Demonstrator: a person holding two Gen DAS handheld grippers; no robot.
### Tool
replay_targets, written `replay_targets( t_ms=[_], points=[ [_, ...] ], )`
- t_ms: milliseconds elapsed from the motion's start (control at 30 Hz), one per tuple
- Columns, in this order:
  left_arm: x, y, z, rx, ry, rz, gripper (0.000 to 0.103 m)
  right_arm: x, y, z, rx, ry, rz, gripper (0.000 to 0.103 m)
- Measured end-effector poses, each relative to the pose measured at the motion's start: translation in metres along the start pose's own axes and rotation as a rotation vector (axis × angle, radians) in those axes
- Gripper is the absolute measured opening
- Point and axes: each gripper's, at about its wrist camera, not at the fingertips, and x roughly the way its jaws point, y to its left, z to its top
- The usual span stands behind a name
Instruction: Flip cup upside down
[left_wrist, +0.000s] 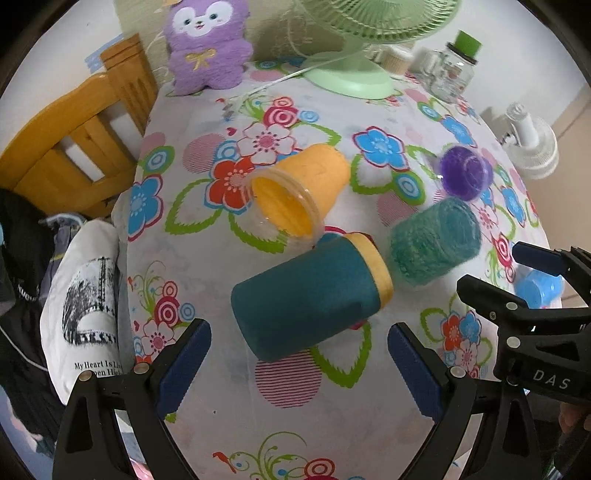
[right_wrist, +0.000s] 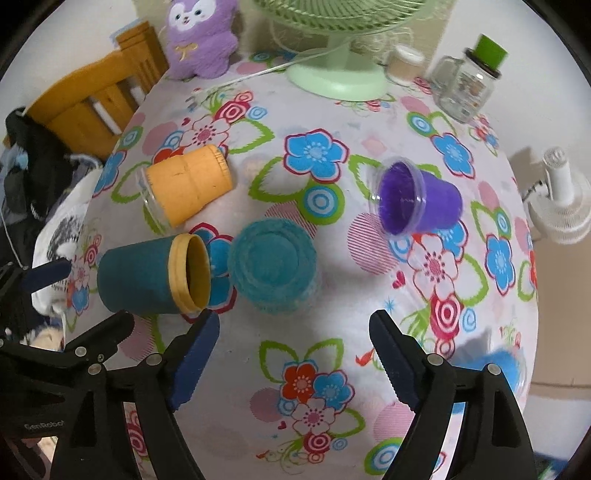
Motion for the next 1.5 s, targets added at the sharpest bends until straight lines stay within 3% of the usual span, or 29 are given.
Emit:
replay_targets(
  t_ms=[233,433,867,1200,1500],
  points=[
    [-0.022,-0.015,-0.005,0.058,-0.042,0.001,0.098,-0.023,-0.011,-0.019,0.063,-0.082,0.011,0.086],
    [-0.041,-0.029,-0.008,0.061,-0.085,0.024,0.103,-0.044,-0.025,-0.032,0.087,-0.141,-0.013,0.098],
    [-0.092,-0.058,-0.029,-0.112,-0.120,0.061,0.103,-0.108,-0.057,-0.054,0.069,-0.260,0.047,0.098],
    [-0.135,-0.088,-0.030,-0.141,-0.201,0.072,0.103,-0.150,-0.078,-0.059,0.023,-0.353,0.035,0.098],
    [-0.147,-0.109,-0.034,-0.138,-0.226,0.085,0.103,-0.169,-0.097,-0.075,0.033,-0.382,0.007,0.098]
  ],
)
